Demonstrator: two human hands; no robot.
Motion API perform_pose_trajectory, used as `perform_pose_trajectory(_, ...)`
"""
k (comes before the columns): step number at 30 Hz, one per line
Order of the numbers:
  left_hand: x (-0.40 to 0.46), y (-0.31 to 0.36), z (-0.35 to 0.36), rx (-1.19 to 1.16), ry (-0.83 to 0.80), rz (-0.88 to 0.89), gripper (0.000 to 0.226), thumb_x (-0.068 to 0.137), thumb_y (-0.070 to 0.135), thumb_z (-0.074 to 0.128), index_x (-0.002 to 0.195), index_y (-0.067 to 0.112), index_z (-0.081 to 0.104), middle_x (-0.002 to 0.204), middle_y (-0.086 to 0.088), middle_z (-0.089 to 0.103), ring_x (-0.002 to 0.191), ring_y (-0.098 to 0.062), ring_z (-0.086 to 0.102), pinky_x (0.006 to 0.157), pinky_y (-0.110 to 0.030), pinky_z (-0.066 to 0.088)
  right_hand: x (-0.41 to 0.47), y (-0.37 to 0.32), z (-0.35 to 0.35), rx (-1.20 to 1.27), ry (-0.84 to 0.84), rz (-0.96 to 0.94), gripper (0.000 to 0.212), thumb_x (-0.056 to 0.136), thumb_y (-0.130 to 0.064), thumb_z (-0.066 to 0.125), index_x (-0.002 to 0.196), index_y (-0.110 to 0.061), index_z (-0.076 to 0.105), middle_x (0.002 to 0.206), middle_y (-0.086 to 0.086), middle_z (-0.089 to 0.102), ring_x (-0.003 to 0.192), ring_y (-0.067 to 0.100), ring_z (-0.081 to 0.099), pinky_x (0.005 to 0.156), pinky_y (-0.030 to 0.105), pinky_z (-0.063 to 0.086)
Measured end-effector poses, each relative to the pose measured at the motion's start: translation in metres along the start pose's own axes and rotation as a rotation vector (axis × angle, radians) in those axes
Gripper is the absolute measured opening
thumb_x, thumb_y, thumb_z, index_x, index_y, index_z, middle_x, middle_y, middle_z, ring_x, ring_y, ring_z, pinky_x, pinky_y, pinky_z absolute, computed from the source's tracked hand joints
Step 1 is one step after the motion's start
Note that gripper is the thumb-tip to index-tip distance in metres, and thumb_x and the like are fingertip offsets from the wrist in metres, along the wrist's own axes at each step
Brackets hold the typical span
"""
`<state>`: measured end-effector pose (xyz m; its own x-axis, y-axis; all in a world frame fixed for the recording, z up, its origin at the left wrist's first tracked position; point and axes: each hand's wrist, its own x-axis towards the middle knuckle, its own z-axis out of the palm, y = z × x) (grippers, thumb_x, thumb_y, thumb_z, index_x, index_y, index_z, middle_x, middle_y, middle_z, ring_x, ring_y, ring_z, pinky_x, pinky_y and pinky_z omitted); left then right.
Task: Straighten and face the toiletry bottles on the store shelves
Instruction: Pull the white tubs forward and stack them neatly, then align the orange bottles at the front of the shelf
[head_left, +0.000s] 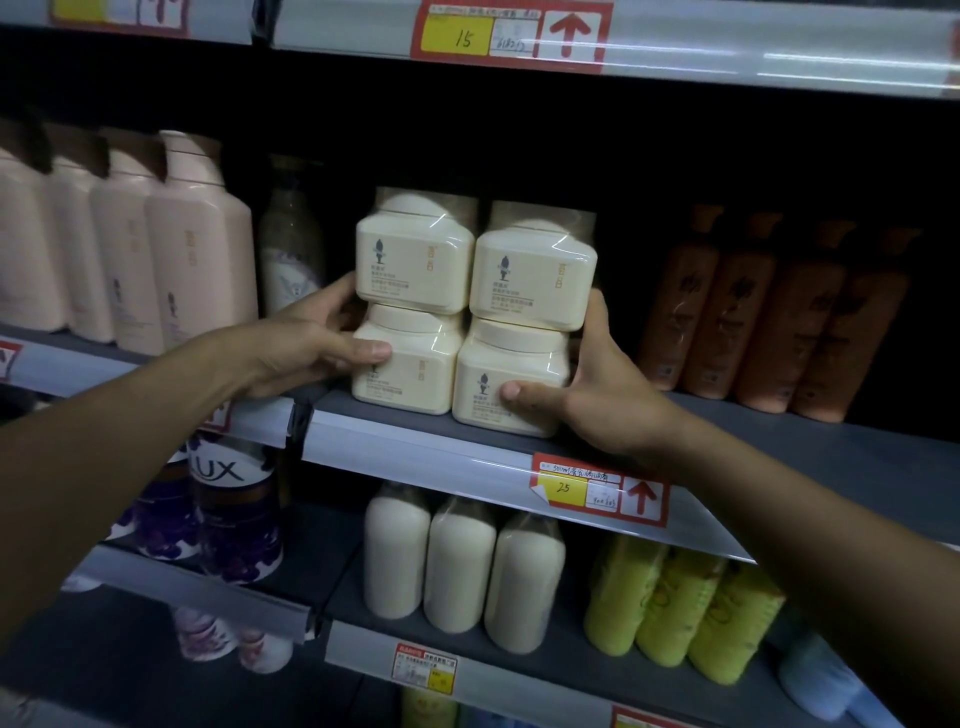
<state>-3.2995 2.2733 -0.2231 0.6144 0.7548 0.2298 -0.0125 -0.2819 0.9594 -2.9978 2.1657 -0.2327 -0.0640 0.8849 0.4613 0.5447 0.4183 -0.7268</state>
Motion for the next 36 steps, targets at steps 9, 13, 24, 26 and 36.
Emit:
perform_pose_trajectory(9, -0.002, 0.0, 0.002, -0.007, 0.049, 0.008, 0.098, 0.059, 0.01, 0.094, 0.143, 0.038, 0.053, 0.134, 0.0, 0.069, 0.121, -0.027, 0.068, 0.096, -0.037, 0.059, 0.001, 0.001, 0.0, -0.01, 0.01, 0.009, 0.1, 0.06, -0.05, 0.092, 0.139, -0.04, 0.03, 0.132, -0.013, 0.064, 0.123, 0.014, 0.064, 0.104, 0.047, 0.055)
perform_pose_trajectory(13, -0.002, 0.0, 0.002, 0.003, 0.044, 0.007, 0.106, 0.052, 0.019, 0.101, 0.144, 0.036, 0.052, 0.136, -0.002, 0.068, 0.122, -0.026, 0.068, 0.096, -0.037, 0.059, 0.002, 0.001, 0.001, -0.021, 0.03, 0.017, 0.101, 0.058, -0.052, 0.091, 0.137, -0.036, 0.031, 0.131, -0.013, 0.064, 0.121, 0.013, 0.064, 0.105, 0.046, 0.054)
perform_pose_trajectory(24, -0.009, 0.006, 0.009, 0.163, 0.132, -0.003, 0.084, 0.074, 0.011, 0.089, 0.147, 0.03, 0.049, 0.13, 0.002, 0.071, 0.12, -0.017, 0.069, 0.095, -0.029, 0.059, -0.002, -0.001, 0.001, -0.007, 0.052, 0.031, 0.096, 0.061, -0.047, 0.093, 0.136, -0.035, 0.033, 0.129, -0.012, 0.066, 0.12, 0.012, 0.066, 0.104, 0.047, 0.055)
perform_pose_trajectory(26, -0.012, 0.011, 0.015, 0.2, 0.151, -0.01, 0.077, 0.078, 0.008, 0.079, 0.146, 0.03, 0.049, 0.126, 0.005, 0.073, 0.115, -0.012, 0.071, 0.087, -0.021, 0.059, -0.004, -0.003, 0.0, -0.007, 0.046, 0.032, 0.096, 0.063, -0.046, 0.093, 0.137, -0.036, 0.033, 0.13, -0.012, 0.066, 0.121, 0.011, 0.066, 0.104, 0.047, 0.056)
perform_pose_trajectory(36, -0.034, 0.014, 0.05, 0.476, 0.515, 0.013, 0.055, 0.086, 0.009, 0.081, 0.135, 0.017, 0.058, 0.112, 0.004, 0.067, 0.094, 0.001, 0.063, 0.083, -0.017, 0.049, -0.017, -0.019, -0.002, -0.181, 0.051, 0.102, 0.093, 0.072, -0.049, 0.091, 0.14, -0.027, 0.032, 0.129, -0.01, 0.067, 0.116, 0.015, 0.065, 0.104, 0.036, 0.053)
